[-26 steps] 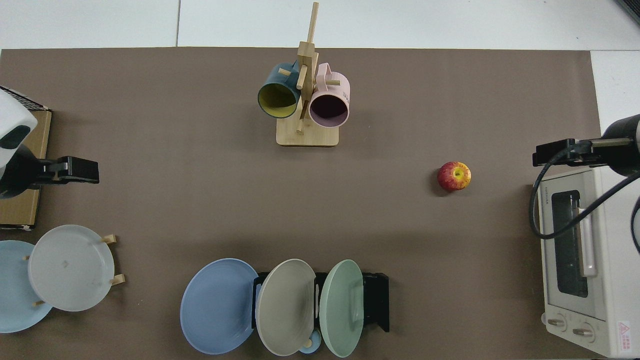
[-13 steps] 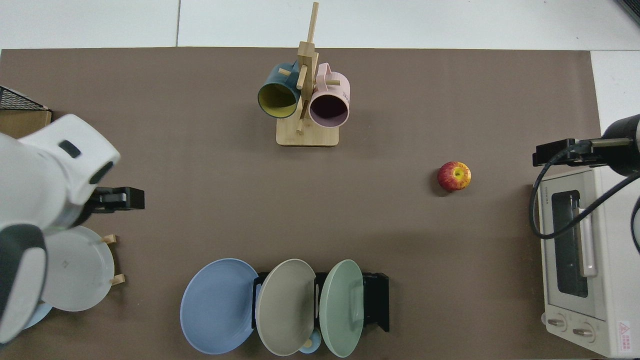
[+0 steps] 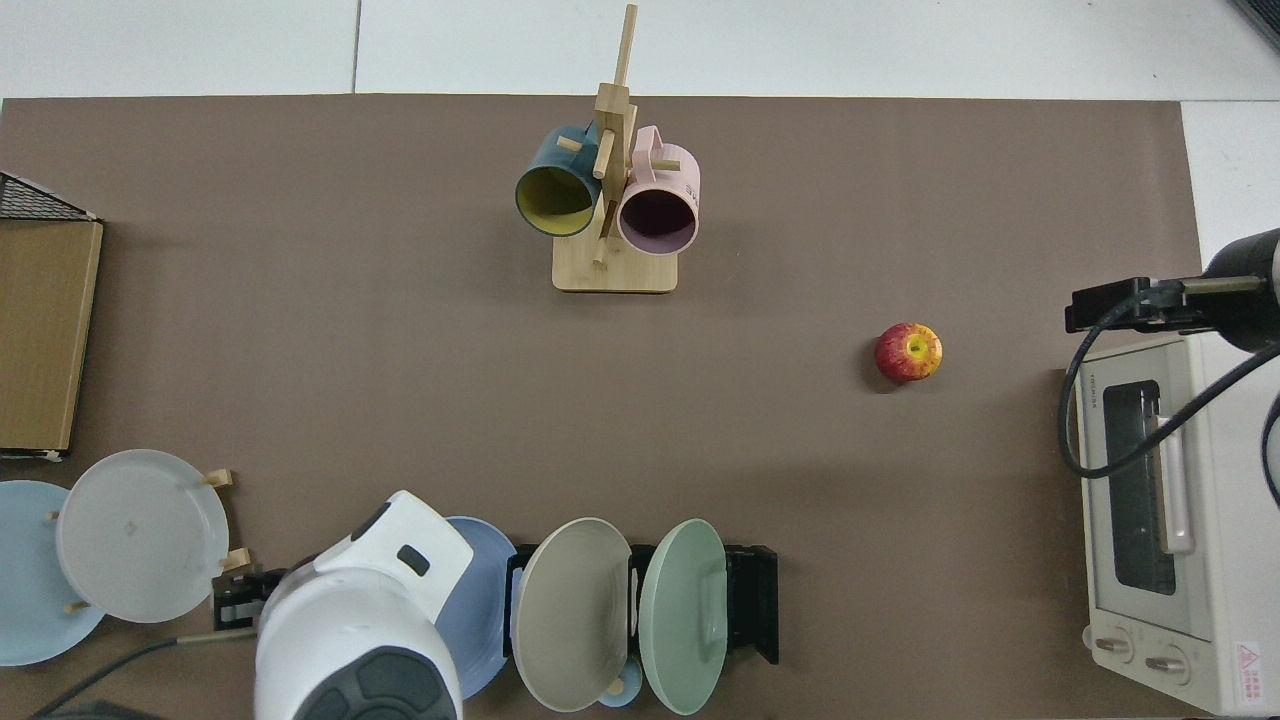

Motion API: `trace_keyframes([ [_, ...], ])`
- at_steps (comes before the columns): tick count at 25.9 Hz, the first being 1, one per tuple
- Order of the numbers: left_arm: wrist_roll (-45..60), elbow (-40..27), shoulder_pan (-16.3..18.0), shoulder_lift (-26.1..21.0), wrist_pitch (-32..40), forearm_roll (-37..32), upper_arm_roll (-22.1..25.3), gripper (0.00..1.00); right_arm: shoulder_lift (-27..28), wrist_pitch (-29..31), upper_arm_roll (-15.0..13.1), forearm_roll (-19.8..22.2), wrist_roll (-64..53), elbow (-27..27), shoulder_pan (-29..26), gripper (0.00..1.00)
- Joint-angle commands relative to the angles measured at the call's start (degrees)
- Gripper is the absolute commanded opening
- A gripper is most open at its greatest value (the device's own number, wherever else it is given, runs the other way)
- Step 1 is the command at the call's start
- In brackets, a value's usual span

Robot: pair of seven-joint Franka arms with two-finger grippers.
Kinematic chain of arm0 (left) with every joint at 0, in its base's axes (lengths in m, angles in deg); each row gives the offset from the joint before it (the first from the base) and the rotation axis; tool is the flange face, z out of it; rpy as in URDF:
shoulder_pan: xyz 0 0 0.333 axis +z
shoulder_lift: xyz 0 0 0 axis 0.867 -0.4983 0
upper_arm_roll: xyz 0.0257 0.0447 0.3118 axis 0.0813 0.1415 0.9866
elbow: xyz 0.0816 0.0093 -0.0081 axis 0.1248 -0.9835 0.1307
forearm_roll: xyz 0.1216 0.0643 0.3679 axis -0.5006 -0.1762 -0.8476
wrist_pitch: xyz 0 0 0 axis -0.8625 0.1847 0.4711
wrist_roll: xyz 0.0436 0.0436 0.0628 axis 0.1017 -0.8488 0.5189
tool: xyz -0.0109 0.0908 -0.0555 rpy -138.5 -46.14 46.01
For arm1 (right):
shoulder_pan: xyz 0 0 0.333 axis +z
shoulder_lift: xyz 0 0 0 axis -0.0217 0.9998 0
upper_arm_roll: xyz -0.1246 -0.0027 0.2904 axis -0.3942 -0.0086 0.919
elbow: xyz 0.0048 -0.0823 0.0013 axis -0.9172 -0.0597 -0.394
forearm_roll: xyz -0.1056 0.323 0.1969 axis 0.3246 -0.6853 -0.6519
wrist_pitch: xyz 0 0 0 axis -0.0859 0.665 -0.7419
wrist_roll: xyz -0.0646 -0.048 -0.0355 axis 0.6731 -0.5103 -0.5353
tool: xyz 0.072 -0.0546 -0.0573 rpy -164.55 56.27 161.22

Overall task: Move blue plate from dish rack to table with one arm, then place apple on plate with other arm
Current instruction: 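Reach the left gripper down to the blue plate in the dish rack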

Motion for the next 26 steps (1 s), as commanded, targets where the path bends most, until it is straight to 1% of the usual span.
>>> trace_keyframes([
  [1,3.13,-9.34,0.05,3.89,-6.82,-0.9,-0.32,0.95,-1.22,1.2,0.66,-0.32,-1.18,-1.53,-0.98,1.0],
  [4,4.01,-11.89,0.05,4.33,-8.84,0.5,-0.59,0.92,-1.22,1.2,0.66,-0.32,-1.18,-1.53,-0.98,1.0],
  [8,4.01,-13.74,0.66,4.24,-11.83,4.28,-0.51,0.88,-1.22,1.2,0.66,-0.23,-1.18,-1.53,-0.98,1.0],
  [11,4.01,-14.18,0.58,4.07,-12.54,6.3,-0.51,0.89,-1.22,1.2,0.66,-0.23,-1.18,-1.53,-0.98,1.0],
  [14,4.01,-15.15,0.57,4.07,-13.76,6.57,-0.59,0.9,-1.22,1.2,0.66,-0.23,-1.18,-1.53,-0.98,1.0],
  [18,5.41,-18.39,0.14,3.54,-16.31,6.57,-1.99,0.91,-1.22,1.2,0.66,-0.23,-1.18,-1.53,-0.98,1.0],
  [22,5.68,-18.31,0.05,3.01,-16.67,7.1,-2.09,0.91,-1.22,1.12,0.66,-0.32,-1.18,-1.53,-0.98,1.0],
  [23,5.68,-18.31,0.05,3.01,-16.49,7.54,-2.17,0.89,-1.22,0.94,0.66,-0.32,-1.18,-1.62,-0.98,1.0],
  [24,5.59,-18.31,0.05,3.01,-16.32,7.89,-2.18,0.85,-1.22,0.77,0.66,-0.32,-1.26,-1.54,-0.89,1.0],
  [25,5.42,-18.31,0.05,3.01,-16.14,8.07,-2.26,0.78,-1.31,0.85,0.66,-0.32,-1.18,-1.53,-0.8,1.0],
  [26,5.24,-18.23,0.05,3.01,-16.05,8.33,-2.26,0.68,-1.22,0.94,0.66,-0.32,-1.18,-1.53,-0.71,1.0],
])
